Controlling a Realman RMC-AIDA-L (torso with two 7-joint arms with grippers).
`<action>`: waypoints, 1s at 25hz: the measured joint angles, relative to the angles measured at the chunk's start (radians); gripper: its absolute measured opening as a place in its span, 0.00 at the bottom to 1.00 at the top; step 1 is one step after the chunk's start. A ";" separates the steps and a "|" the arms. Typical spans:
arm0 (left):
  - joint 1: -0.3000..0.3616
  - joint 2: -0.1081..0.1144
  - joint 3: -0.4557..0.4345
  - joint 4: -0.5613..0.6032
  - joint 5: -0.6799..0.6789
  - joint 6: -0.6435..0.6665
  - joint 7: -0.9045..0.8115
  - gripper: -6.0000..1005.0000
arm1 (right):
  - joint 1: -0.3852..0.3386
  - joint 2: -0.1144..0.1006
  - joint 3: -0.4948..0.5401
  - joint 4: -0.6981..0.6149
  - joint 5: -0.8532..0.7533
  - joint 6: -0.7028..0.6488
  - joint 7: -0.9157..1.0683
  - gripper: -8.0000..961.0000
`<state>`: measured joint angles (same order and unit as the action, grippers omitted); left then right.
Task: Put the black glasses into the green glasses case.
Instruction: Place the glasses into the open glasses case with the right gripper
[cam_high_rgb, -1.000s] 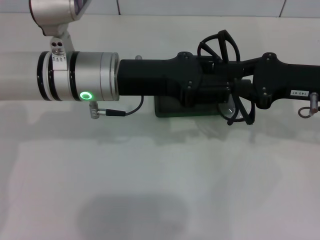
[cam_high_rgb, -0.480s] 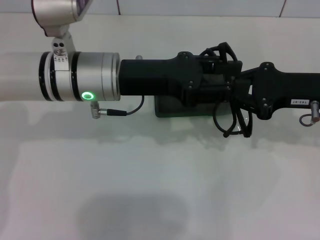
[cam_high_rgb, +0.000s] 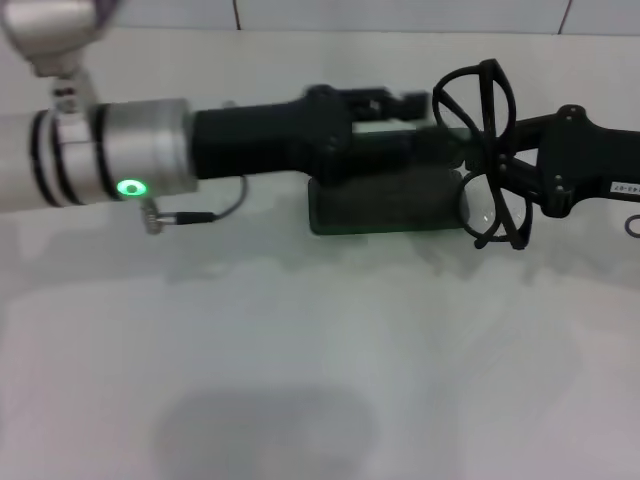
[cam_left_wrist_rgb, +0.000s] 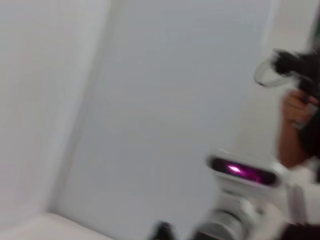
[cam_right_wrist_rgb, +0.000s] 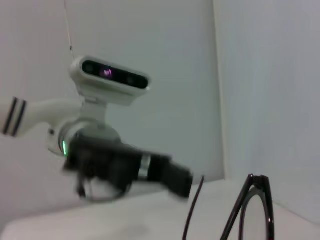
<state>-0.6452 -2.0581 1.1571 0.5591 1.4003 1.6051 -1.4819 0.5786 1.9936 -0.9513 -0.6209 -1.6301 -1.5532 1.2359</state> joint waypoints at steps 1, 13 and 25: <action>0.018 0.001 -0.034 0.000 0.003 -0.006 0.006 0.54 | -0.005 0.002 -0.003 -0.012 -0.005 0.012 -0.021 0.12; 0.101 0.002 -0.158 -0.006 0.009 -0.043 0.024 0.54 | -0.048 0.031 -0.215 -0.254 -0.046 0.316 -0.073 0.12; 0.108 -0.004 -0.155 -0.009 0.010 -0.047 0.028 0.54 | -0.134 0.029 -0.502 -0.448 -0.095 0.559 -0.080 0.12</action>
<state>-0.5376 -2.0616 1.0024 0.5501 1.4100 1.5581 -1.4544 0.4448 2.0231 -1.4537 -1.0687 -1.7250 -0.9943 1.1559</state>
